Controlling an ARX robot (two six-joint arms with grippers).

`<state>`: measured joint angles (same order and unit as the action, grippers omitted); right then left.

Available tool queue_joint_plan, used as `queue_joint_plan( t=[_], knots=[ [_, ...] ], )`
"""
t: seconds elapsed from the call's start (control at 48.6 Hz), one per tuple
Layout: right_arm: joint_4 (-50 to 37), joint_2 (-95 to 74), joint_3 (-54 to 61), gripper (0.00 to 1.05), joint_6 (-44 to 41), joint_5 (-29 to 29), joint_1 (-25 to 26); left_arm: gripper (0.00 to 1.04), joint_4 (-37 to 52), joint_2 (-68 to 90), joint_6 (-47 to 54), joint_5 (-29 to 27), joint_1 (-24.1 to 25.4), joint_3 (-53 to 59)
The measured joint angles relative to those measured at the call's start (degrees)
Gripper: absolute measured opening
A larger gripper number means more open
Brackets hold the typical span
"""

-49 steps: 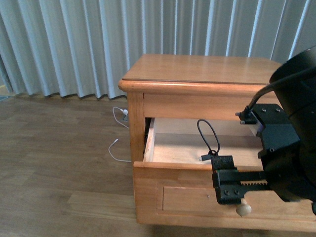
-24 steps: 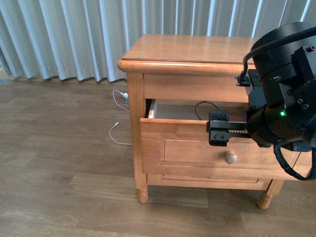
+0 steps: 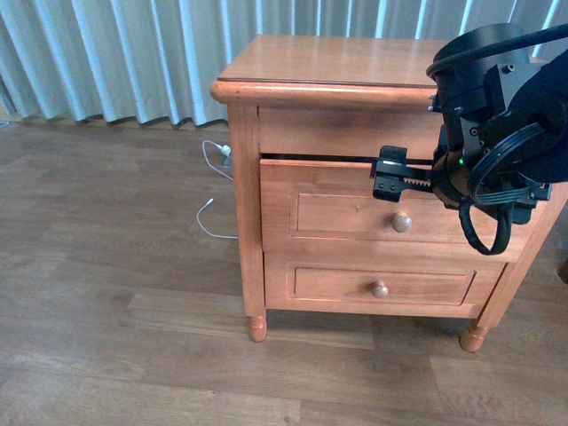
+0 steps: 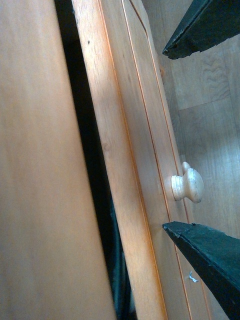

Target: Put charger into drawer

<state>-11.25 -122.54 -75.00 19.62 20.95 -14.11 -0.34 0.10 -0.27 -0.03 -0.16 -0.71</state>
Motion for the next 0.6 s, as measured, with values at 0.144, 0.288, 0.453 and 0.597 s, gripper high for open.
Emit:
queue_joint_plan(
  t=[0.144,0.288,0.453,0.597],
  knots=[
    [-1.55,-1.25,-1.55,0.97,0.87,1.77,0.42,0.99,0.0,0.0,0.0,0.02,0.0,0.0],
    [-3.65,-2.34,-1.73,0.97,1.79,3.85,0.57,0.99,0.0,0.0,0.0,0.02,0.0,0.0],
    [-7.41,-2.6,-0.37,0.97,2.84,5.92,0.26,0.99,0.0,0.0,0.0,0.02,0.0,0.0],
    [-9.4,-2.62,0.04,0.97,3.39,6.43,0.28,0.99,0.0,0.0,0.0,0.0,0.0,0.0]
  ],
)
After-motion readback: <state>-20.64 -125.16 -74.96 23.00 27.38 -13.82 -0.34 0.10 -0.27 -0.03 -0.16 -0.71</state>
